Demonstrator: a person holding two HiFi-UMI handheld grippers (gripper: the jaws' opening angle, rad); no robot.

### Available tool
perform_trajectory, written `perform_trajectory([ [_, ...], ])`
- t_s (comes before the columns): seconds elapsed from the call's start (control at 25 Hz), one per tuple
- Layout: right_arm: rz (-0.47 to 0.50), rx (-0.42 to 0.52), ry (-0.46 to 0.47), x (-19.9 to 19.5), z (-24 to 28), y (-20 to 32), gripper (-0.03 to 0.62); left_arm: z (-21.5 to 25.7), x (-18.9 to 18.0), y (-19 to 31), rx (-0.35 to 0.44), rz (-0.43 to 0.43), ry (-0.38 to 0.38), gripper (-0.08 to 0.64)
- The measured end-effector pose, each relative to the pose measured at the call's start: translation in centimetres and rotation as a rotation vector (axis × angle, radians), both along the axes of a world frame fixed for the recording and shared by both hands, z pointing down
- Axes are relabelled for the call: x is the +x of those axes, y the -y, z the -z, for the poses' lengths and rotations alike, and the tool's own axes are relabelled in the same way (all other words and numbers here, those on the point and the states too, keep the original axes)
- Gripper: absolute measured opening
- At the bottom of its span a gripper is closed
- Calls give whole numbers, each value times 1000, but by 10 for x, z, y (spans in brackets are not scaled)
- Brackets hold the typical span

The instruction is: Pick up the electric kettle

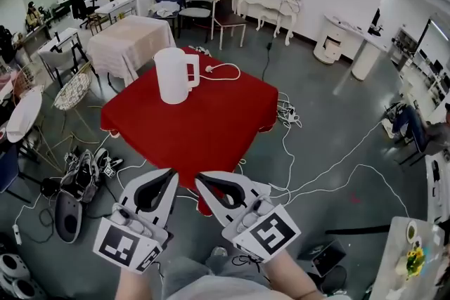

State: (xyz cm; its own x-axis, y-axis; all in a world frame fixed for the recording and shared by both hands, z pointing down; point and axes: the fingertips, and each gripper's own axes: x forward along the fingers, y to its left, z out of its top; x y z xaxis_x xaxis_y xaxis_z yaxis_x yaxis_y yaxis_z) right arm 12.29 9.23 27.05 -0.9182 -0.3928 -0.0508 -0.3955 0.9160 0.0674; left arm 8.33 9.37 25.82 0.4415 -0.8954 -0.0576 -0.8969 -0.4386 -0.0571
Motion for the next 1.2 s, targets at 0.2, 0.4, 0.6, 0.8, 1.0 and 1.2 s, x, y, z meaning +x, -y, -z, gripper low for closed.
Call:
perform_trajectory([
  [0.2, 0, -13, 9, -5, -6, 27, 8, -4, -12, 32, -3, 5, 1, 11],
  [0.4, -30, -22, 19, -25, -8, 52, 8, -5, -33, 57, 1, -17, 18, 11],
  [0.6, -88, -28, 28, -64, -9, 79, 8, -11, -68, 83, -6, -79, 23, 11],
  [0.8, -147, -33, 40, -114, -4, 102, 8, -6, -113, 106, -3, -152, 20, 11],
  [1.0, -213, -33, 43, -158, -2, 125, 8, -6, -154, 128, -4, -218, 24, 11],
  [1.2, -292, -39, 43, -183, -4, 145, 8, -10, -183, 146, -13, -283, 23, 11],
])
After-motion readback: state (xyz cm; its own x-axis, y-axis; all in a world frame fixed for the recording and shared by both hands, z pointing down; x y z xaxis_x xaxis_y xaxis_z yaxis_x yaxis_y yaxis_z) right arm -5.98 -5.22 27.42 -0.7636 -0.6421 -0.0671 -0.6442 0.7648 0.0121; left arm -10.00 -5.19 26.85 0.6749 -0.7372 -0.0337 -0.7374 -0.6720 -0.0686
